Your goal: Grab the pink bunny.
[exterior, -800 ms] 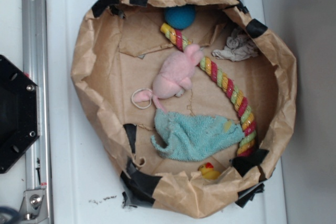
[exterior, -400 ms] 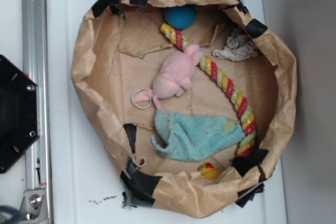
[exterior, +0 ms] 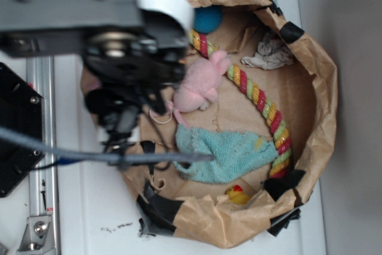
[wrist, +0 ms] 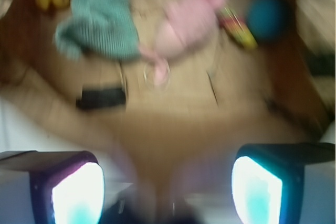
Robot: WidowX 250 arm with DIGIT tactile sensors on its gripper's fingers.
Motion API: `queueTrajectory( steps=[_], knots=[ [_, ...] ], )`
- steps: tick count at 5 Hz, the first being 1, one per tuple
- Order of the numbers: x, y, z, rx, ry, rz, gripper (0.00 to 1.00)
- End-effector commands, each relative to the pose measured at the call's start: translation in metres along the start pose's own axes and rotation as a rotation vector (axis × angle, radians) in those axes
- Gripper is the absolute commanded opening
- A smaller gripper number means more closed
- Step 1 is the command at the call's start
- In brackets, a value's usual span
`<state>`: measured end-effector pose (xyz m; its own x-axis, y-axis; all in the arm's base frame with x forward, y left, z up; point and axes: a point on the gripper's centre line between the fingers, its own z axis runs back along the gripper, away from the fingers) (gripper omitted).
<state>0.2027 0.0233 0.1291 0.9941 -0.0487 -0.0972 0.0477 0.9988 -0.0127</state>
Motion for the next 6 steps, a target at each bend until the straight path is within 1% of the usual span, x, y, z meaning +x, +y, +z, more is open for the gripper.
queueTrajectory(
  steps=[1, 2, 3, 4, 5, 6],
  knots=[
    [0.044, 0.01, -0.054, -0.11, -0.152, 0.424, 1.0],
    [0.046, 0.027, -0.079, -0.121, -0.223, 0.561, 1.0],
    [0.062, 0.034, -0.099, -0.085, -0.281, 0.56, 1.0],
    [0.074, 0.03, -0.106, -0.017, -0.271, 0.499, 0.0],
    [0.073, 0.03, -0.075, 0.189, -0.215, 0.343, 0.0],
    [0.062, 0.019, -0.04, 0.096, -0.069, 0.192, 0.0]
  ],
)
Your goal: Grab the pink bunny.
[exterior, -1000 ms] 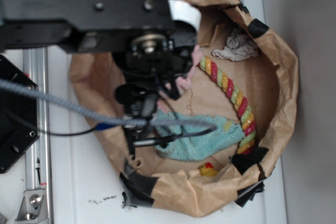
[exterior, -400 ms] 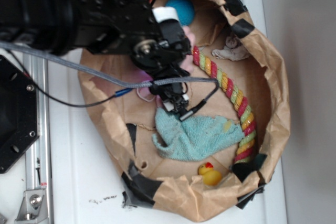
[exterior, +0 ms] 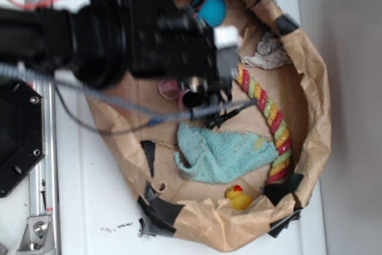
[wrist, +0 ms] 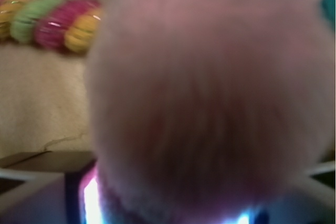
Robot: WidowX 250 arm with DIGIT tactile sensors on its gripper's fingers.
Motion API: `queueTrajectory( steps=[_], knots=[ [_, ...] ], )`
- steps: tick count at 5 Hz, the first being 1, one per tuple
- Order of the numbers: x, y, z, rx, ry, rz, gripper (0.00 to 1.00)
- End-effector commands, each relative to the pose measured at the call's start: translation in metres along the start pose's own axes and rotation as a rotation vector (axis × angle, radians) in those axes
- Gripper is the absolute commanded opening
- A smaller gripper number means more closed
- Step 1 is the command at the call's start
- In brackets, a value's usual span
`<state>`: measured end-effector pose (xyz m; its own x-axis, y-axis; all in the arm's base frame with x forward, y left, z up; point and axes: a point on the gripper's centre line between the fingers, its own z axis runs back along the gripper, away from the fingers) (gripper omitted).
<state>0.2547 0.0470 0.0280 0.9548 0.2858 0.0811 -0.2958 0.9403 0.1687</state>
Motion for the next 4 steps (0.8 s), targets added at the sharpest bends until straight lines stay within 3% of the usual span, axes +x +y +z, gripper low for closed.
queueTrajectory(
  steps=[1, 2, 3, 4],
  knots=[
    [0.003, 0.021, 0.104, -0.087, -0.014, -0.013, 0.0],
    [0.002, 0.028, 0.131, -0.135, 0.06, 0.038, 0.0],
    [0.0, 0.029, 0.144, -0.148, 0.01, 0.081, 0.0],
    [0.001, 0.031, 0.141, -0.138, 0.05, 0.104, 0.0]
  ],
)
